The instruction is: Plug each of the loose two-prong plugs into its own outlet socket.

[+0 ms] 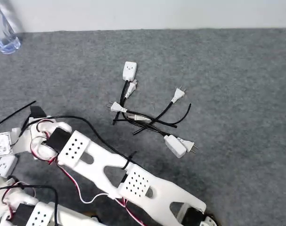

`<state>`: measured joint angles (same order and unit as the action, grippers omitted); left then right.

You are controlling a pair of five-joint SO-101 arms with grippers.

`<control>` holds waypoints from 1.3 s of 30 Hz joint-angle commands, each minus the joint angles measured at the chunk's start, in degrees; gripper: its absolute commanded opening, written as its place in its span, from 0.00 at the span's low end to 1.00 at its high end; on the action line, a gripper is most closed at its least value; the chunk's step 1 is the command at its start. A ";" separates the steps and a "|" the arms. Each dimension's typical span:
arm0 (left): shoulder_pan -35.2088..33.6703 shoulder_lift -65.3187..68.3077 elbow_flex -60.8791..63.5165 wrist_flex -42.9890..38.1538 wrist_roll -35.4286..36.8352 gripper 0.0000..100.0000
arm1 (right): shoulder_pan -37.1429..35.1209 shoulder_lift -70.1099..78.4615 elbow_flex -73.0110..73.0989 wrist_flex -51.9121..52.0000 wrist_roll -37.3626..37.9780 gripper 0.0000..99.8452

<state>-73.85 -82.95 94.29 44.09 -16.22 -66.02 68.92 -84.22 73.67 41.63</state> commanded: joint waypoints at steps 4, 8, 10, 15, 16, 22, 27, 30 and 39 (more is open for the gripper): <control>0.53 -0.62 -0.48 0.35 -0.44 0.28 | 3.82 -1.54 -11.43 12.09 -0.62 0.40; 0.53 -0.62 -0.48 0.35 -0.44 0.28 | 7.43 -5.67 -12.22 24.40 -0.62 0.40; 0.53 -0.62 -0.48 0.35 -0.44 0.28 | 9.71 -9.27 -12.22 29.32 -0.62 0.40; 0.62 -0.62 -0.48 0.35 -0.44 0.28 | 17.63 -21.32 -11.69 29.49 -0.79 0.40; 0.62 -0.62 -0.48 0.35 -0.44 0.28 | 18.77 -23.69 -11.60 29.49 -0.88 0.40; 2.55 -0.62 0.22 0.26 -0.53 0.28 | 24.57 -35.38 2.73 29.58 -2.02 0.40; 3.96 -0.62 1.10 -0.18 -2.55 0.28 | 25.01 -48.75 22.95 29.49 -5.19 0.40; 7.03 -0.62 1.27 0.26 -5.89 0.28 | 25.10 -57.63 35.69 29.49 -5.27 0.40; 9.23 -0.62 0.04 3.25 -7.65 0.28 | 35.47 -81.71 65.93 29.14 -5.01 0.40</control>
<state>-65.58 -82.95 95.96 44.35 -23.34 -34.55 -4.66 -23.47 100.66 36.97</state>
